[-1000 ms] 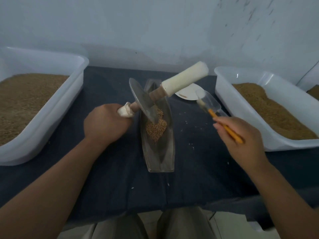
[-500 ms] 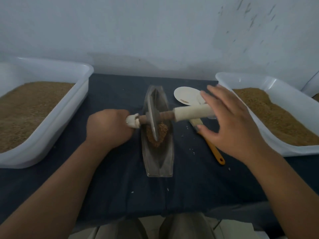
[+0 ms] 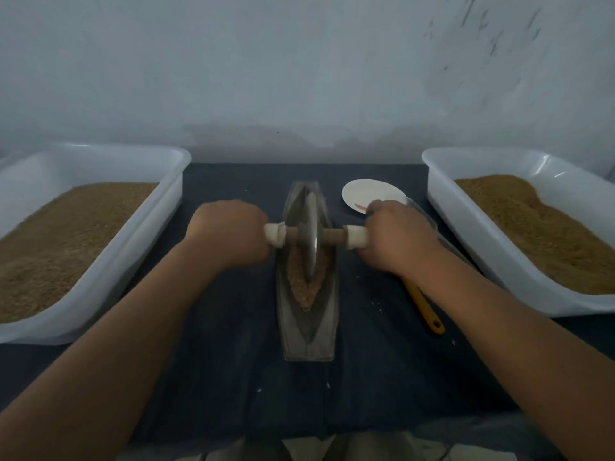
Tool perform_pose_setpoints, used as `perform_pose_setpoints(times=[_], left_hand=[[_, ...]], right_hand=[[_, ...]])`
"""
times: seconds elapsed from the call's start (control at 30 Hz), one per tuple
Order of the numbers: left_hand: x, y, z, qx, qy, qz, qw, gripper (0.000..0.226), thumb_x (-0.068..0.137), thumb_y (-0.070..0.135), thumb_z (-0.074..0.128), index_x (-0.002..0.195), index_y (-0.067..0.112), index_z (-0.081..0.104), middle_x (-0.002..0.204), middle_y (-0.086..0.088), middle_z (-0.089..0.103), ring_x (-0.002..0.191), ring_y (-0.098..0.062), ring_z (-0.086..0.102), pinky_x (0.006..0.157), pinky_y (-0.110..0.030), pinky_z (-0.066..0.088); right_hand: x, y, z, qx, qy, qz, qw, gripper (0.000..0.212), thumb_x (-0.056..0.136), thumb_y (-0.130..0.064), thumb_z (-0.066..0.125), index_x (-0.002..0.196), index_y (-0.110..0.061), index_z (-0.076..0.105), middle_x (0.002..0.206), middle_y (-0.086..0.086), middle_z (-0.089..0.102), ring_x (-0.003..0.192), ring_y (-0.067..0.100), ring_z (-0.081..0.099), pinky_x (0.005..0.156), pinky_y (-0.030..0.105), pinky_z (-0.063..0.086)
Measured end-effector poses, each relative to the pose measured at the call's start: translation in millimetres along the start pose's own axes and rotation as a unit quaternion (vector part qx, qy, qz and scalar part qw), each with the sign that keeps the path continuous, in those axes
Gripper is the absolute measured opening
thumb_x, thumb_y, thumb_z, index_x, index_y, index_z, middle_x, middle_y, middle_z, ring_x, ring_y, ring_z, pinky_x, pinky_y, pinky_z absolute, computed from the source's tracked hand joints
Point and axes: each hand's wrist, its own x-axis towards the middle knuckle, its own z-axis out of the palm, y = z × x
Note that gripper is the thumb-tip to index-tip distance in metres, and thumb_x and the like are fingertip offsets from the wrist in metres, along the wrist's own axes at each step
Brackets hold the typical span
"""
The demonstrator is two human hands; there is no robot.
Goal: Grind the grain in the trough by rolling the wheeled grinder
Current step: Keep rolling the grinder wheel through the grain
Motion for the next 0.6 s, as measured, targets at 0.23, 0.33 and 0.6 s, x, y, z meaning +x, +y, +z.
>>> perform_pose_setpoints(times=[0.23, 0.33, 0.6], left_hand=[[20.8, 1.5, -6.6, -0.033, -0.017, -0.017, 0.999, 0.027, 0.079, 0.053, 0.057, 0.075, 0.027, 0.063, 0.076, 0.008, 0.062, 0.067, -0.018, 0.058, 0.062, -0.033, 0.045], [-20.7, -4.1, 1.3, -0.032, -0.022, 0.018, 0.999, 0.025, 0.073, 0.055, 0.054, 0.07, 0.03, 0.056, 0.069, 0.011, 0.058, 0.063, -0.013, 0.055, 0.055, -0.029, 0.038], [-11.1, -7.2, 6.4, -0.027, -0.011, 0.009, 1.0, 0.031, 0.079, 0.059, 0.052, 0.069, 0.029, 0.056, 0.068, 0.011, 0.056, 0.062, -0.014, 0.055, 0.057, -0.029, 0.04]], right_hand=[[24.0, -1.6, -2.0, -0.006, 0.037, 0.002, 0.999, 0.02, 0.076, -0.041, 0.067, 0.073, -0.023, 0.057, 0.071, -0.007, 0.058, 0.066, 0.021, 0.056, 0.053, 0.028, 0.027], [-10.6, 3.2, 1.4, -0.013, 0.025, -0.035, 0.999, 0.031, 0.08, -0.048, 0.062, 0.062, -0.027, 0.049, 0.058, -0.009, 0.05, 0.053, 0.01, 0.044, 0.048, 0.026, 0.029], [-4.4, -2.0, -5.5, -0.011, -0.012, -0.015, 1.0, 0.021, 0.08, -0.045, 0.061, 0.07, -0.027, 0.055, 0.067, -0.008, 0.056, 0.065, 0.015, 0.057, 0.056, 0.031, 0.044]])
